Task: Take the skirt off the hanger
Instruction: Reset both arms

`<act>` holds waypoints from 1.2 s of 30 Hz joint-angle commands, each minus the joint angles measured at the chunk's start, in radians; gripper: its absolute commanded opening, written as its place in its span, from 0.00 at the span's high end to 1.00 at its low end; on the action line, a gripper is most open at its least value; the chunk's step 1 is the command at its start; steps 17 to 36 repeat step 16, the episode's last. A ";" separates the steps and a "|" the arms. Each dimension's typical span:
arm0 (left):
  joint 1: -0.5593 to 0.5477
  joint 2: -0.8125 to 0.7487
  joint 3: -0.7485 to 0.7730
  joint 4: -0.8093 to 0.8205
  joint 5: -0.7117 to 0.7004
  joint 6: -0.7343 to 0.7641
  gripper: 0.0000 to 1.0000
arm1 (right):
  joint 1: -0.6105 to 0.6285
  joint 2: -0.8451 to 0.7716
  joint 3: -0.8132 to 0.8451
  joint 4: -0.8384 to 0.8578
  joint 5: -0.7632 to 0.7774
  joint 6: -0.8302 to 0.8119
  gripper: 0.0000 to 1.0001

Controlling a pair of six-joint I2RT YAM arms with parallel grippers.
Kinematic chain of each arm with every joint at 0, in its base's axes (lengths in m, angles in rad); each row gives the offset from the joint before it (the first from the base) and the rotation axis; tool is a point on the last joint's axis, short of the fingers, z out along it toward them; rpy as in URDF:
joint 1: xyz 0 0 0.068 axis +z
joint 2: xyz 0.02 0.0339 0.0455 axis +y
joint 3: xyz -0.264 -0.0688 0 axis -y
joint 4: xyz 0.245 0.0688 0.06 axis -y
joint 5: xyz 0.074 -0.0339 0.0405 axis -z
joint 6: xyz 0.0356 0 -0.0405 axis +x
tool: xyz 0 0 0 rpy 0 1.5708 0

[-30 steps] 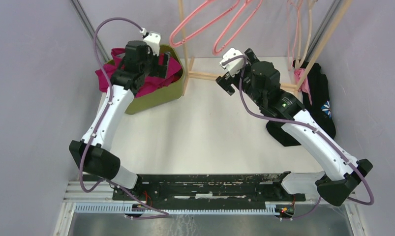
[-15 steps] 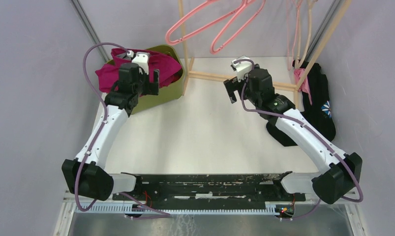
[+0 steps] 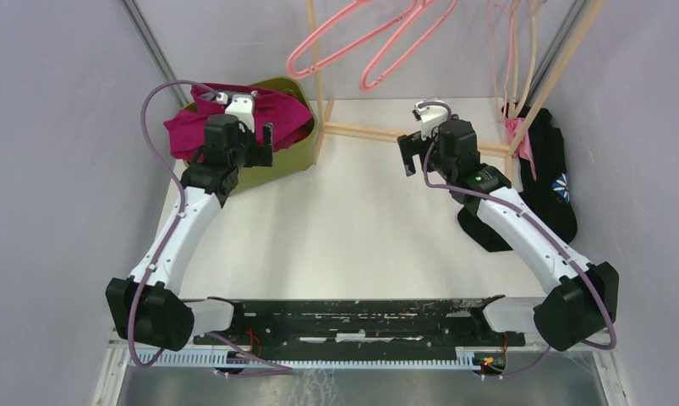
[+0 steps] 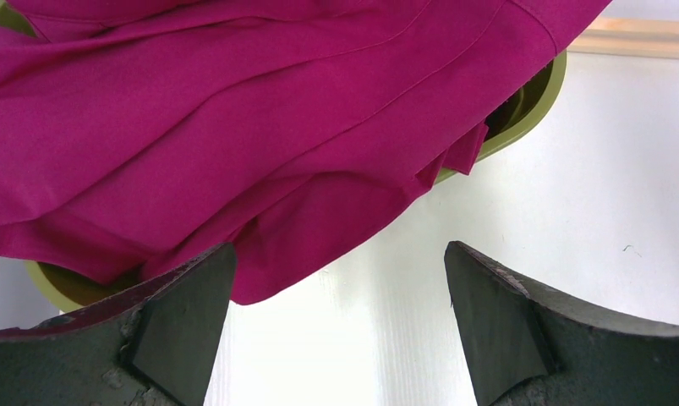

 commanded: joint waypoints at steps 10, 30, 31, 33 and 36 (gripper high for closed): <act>0.003 -0.055 -0.036 0.089 -0.024 -0.060 0.01 | -0.013 -0.002 -0.007 0.069 -0.009 0.012 0.00; 0.002 -0.057 -0.039 0.101 -0.038 -0.051 0.01 | -0.013 -0.001 -0.006 0.071 -0.010 0.010 0.00; 0.002 -0.057 -0.039 0.101 -0.038 -0.051 0.01 | -0.013 -0.001 -0.006 0.071 -0.010 0.010 0.00; 0.002 -0.057 -0.039 0.101 -0.038 -0.051 0.01 | -0.013 -0.001 -0.006 0.071 -0.010 0.010 0.00; 0.002 -0.057 -0.039 0.101 -0.038 -0.051 0.01 | -0.013 -0.001 -0.006 0.071 -0.010 0.010 0.00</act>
